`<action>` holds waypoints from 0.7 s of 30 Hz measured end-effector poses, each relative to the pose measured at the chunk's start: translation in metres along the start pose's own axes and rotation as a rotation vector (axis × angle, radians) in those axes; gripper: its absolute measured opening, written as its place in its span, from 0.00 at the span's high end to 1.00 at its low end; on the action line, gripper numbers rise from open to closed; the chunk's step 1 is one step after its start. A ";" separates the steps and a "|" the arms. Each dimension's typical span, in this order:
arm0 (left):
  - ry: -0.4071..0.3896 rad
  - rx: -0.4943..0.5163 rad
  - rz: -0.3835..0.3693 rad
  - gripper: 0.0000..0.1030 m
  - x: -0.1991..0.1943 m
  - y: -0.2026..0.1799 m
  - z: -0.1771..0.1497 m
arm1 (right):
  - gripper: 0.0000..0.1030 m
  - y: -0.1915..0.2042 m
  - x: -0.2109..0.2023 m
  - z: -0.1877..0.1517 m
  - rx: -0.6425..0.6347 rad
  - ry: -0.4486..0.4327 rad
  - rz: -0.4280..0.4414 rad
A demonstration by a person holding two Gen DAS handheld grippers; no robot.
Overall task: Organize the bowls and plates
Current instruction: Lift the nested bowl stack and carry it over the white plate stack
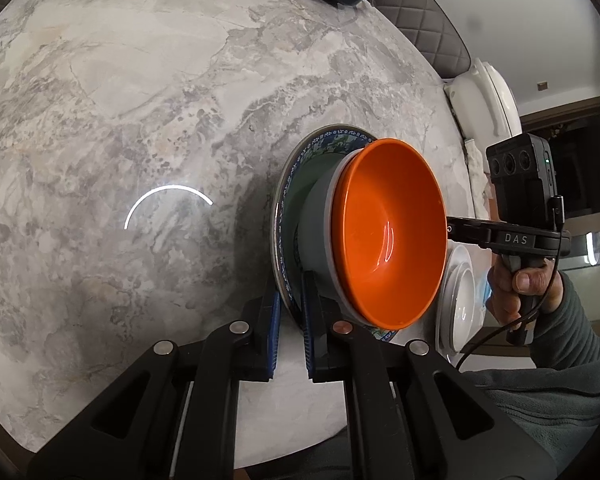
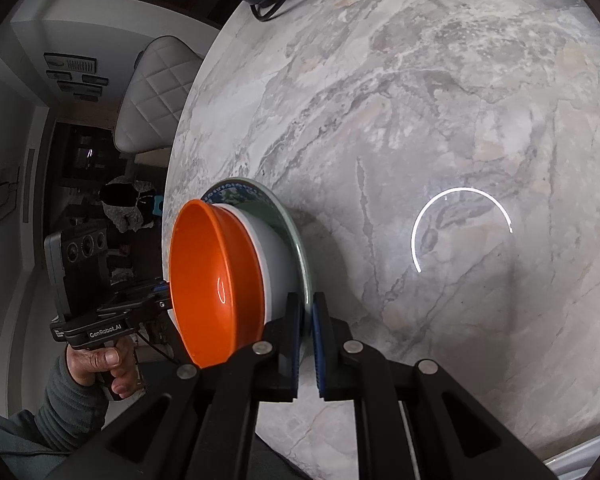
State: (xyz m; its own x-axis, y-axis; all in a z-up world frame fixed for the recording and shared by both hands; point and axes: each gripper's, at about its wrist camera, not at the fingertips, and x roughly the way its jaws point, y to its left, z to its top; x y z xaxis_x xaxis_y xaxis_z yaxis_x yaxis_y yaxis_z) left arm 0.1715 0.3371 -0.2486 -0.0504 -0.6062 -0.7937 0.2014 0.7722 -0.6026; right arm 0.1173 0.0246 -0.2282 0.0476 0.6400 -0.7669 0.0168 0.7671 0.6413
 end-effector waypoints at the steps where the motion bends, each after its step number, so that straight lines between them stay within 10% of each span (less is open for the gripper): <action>1: 0.001 0.003 0.000 0.94 -0.001 -0.003 0.002 | 0.90 0.000 -0.002 -0.001 0.002 -0.006 0.001; 21: 0.032 0.181 -0.016 0.94 -0.011 -0.110 0.019 | 0.90 -0.007 -0.098 -0.040 0.090 -0.177 -0.021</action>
State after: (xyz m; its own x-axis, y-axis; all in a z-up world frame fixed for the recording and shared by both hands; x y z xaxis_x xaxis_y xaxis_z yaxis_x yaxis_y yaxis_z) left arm 0.1683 0.2555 -0.1717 -0.0852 -0.6097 -0.7881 0.3728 0.7140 -0.5927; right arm 0.0727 -0.0423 -0.1587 0.2211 0.6002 -0.7687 0.1081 0.7683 0.6310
